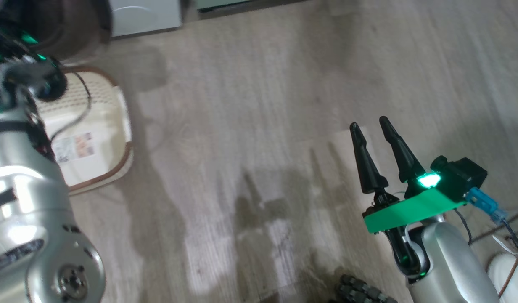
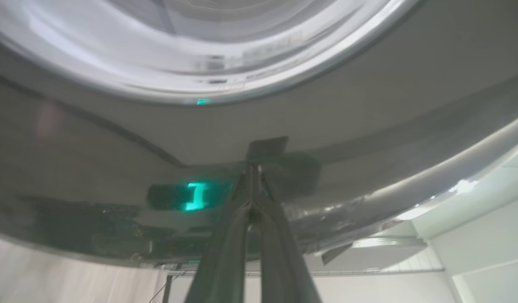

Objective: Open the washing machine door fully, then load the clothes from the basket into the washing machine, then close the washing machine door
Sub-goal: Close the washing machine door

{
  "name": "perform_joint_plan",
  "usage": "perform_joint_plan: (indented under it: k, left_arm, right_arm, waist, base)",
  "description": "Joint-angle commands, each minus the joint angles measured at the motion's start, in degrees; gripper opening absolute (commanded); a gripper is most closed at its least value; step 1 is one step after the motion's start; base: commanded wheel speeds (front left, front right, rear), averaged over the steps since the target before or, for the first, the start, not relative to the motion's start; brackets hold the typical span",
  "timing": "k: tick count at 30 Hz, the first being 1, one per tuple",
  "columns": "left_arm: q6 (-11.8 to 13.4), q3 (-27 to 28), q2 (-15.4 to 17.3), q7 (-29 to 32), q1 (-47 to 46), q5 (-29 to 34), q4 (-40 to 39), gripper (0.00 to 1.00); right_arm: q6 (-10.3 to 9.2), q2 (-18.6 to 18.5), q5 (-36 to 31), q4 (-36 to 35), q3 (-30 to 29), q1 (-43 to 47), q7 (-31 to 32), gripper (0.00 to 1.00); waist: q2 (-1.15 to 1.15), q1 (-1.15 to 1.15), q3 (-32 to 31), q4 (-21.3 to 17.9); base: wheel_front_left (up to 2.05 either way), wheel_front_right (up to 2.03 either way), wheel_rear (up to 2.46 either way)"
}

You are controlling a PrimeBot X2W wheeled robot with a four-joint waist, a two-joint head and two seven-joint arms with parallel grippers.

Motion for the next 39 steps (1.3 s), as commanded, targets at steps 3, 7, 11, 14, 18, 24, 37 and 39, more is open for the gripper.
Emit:
perform_joint_plan:
  k: [3,7,11,14,18,24,37,39]
  left_arm:
    - [-0.1,0.9,2.0,-4.4,-4.0,-0.1,-0.8,0.0]
    - [-0.1,0.7,2.4,-7.0,-6.5,-0.4,0.1,0.0]
    - [-0.1,-0.2,3.5,-10.3,-9.5,-0.2,2.4,0.0]
    - [-0.1,-1.0,4.5,-12.5,-11.0,0.5,4.3,0.0]
    - [-0.1,-1.9,5.9,-14.5,-12.6,0.9,6.5,0.0]
    - [-0.1,-3.6,6.5,-14.7,-11.6,0.1,7.2,0.0]
    - [-0.1,-14.1,2.3,-1.3,15.8,-5.8,-7.6,0.0]
    - [-0.1,-17.0,2.1,0.1,21.1,-5.4,-11.2,0.0]
  right_arm:
    - [0.0,0.6,0.7,-2.0,1.1,0.6,-0.4,1.0]
    - [0.0,0.7,1.0,-1.9,1.4,0.7,-0.4,1.0]
    - [0.0,0.8,1.5,-1.6,2.0,0.6,-0.4,1.0]
    - [0.0,0.9,2.5,-1.6,2.6,0.5,-0.4,1.0]
    - [0.0,0.9,3.5,-1.5,3.3,0.7,-0.4,1.0]
    - [0.0,0.9,3.6,-1.5,2.6,1.1,-0.4,1.0]
    - [0.0,0.8,-0.3,-1.4,-3.4,3.5,-0.4,1.0]
    - [0.0,0.4,-0.6,-1.4,-4.3,4.2,-0.4,1.0]
  waist:
    - [0.0,0.0,1.0,-4.0]
    - [0.0,0.0,1.5,-5.9]
    - [0.0,0.0,2.1,-8.6]
    - [0.0,0.0,2.3,-10.0]
    - [0.0,0.0,2.3,-11.4]
    - [0.0,0.0,1.1,-10.8]
    - [0.0,0.0,-10.2,1.2]
    - [0.0,0.0,-12.4,3.6]
  base:
    - [0.0,0.0,0.0]
    - [0.0,0.0,0.0]
    - [0.0,0.0,0.0]
    - [0.0,0.0,0.0]
    - [0.0,0.0,0.0]
    - [0.0,0.0,0.0]
    - [0.0,0.0,0.0]
    - [0.0,0.0,0.0]
